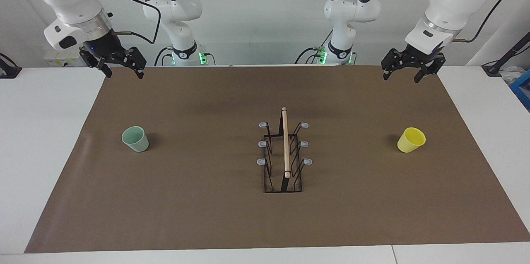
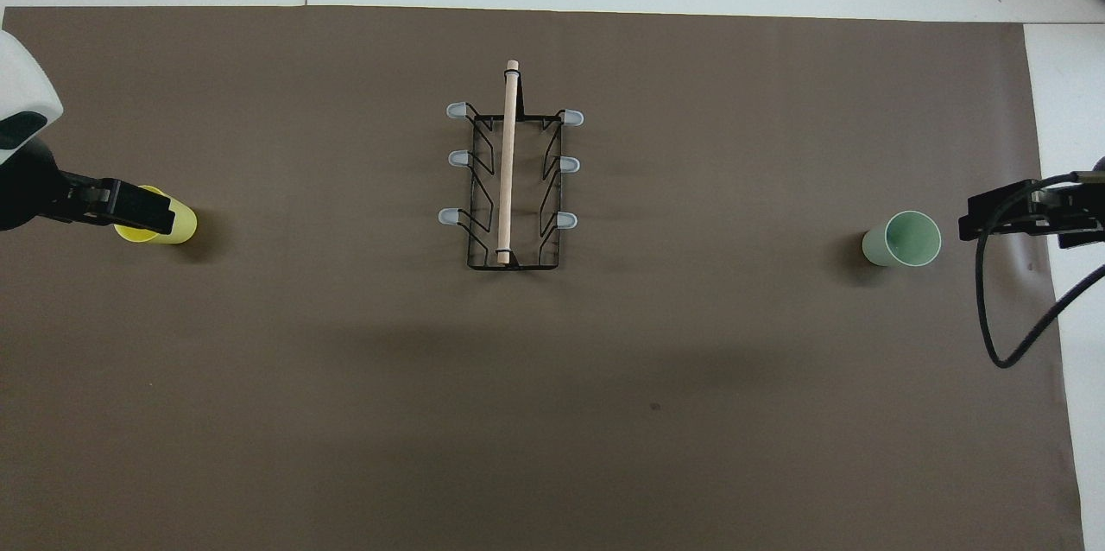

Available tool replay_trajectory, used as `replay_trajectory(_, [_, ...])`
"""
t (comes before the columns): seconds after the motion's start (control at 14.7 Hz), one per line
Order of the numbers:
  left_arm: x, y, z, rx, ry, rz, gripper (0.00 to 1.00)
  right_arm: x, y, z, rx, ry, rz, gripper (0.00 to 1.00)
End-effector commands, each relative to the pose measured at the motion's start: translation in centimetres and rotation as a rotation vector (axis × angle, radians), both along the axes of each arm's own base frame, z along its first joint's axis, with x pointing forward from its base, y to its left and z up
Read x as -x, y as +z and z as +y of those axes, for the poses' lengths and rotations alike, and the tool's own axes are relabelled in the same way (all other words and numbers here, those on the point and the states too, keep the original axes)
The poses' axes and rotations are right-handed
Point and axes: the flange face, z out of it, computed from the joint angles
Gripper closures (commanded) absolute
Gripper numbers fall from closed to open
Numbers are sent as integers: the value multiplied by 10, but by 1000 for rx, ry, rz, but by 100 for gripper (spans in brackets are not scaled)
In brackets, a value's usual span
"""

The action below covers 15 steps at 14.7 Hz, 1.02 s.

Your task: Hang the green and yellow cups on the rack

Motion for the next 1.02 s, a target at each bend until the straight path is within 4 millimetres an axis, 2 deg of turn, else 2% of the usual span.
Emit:
replay_trajectory(0.0, [7, 0, 5, 0, 11, -4, 0, -1, 1, -3, 13, -2, -12, 0])
replay_trajectory(0.14, [7, 0, 5, 0, 10, -4, 0, -1, 1, -1, 10, -5, -12, 0])
replay_trajectory(0.2, [7, 0, 4, 0, 8, -4, 0, 2, -7, -3, 7, -11, 6, 0])
replay_trajectory(0.48, [7, -1, 5, 0, 10, -4, 0, 10, -15, -9, -13, -13, 12, 0])
replay_trajectory(0.61, [7, -1, 4, 0, 11, -2, 0, 5, -21, -7, 6, -10, -26, 0])
replay_trajectory(0.68, [7, -1, 4, 0, 14, -3, 0, 2, -28, -6, 17, -4, -7, 0])
replay_trajectory(0.75, [7, -1, 4, 0, 14, 0, 0, -7, -45, -6, 20, -4, 13, 0])
replay_trajectory(0.95, [8, 0, 5, -1, 25, 3, 0, -51, -95, -13, 42, 50, 73, 0])
